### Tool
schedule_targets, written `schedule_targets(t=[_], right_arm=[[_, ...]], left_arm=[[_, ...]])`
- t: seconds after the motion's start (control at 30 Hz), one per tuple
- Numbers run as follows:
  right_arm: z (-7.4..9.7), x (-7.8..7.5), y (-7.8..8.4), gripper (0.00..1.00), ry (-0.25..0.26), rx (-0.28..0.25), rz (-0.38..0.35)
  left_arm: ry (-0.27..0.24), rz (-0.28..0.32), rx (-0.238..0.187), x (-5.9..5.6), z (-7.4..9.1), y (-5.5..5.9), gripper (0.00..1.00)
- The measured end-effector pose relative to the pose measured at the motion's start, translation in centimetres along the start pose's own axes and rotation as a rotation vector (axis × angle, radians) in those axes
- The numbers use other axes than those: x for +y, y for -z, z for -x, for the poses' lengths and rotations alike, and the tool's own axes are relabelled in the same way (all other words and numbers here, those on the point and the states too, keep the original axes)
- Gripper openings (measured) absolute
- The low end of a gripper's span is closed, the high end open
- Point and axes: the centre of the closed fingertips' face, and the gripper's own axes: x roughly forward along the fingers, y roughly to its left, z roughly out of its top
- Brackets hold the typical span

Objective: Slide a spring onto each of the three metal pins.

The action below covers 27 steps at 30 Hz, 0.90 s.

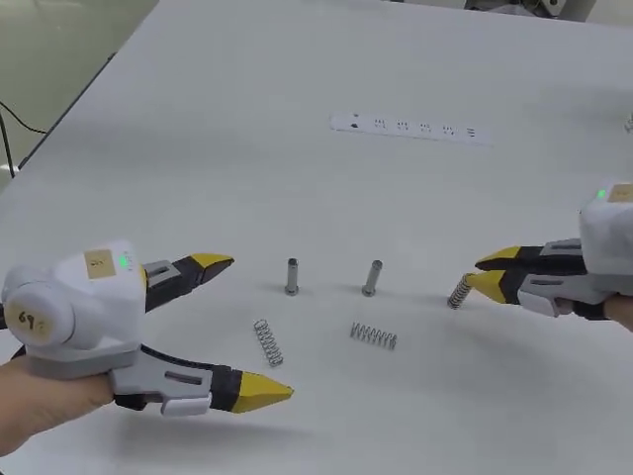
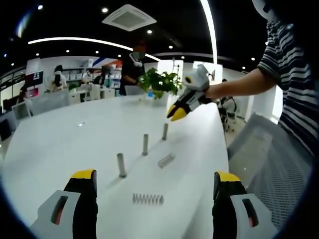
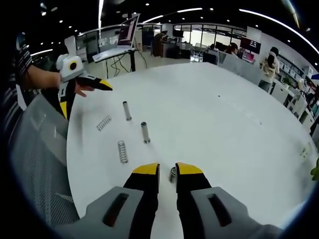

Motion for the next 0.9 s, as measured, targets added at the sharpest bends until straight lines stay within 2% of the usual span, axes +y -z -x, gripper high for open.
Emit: schedule_targets(t=[0.37, 0.9], right_arm=[[0.0, 1.1, 0.4, 0.09, -0.024, -0.023, -0.044], [-0.2, 2.4, 1.2, 0.09, -0.054, -0.002, -0.045]], left_arm=[[-0.001, 0.003, -0.001, -0.1, 0.1, 0.0, 0.94], [0.003, 0.007, 0.002, -0.3, 0.1, 0.0, 0.93]])
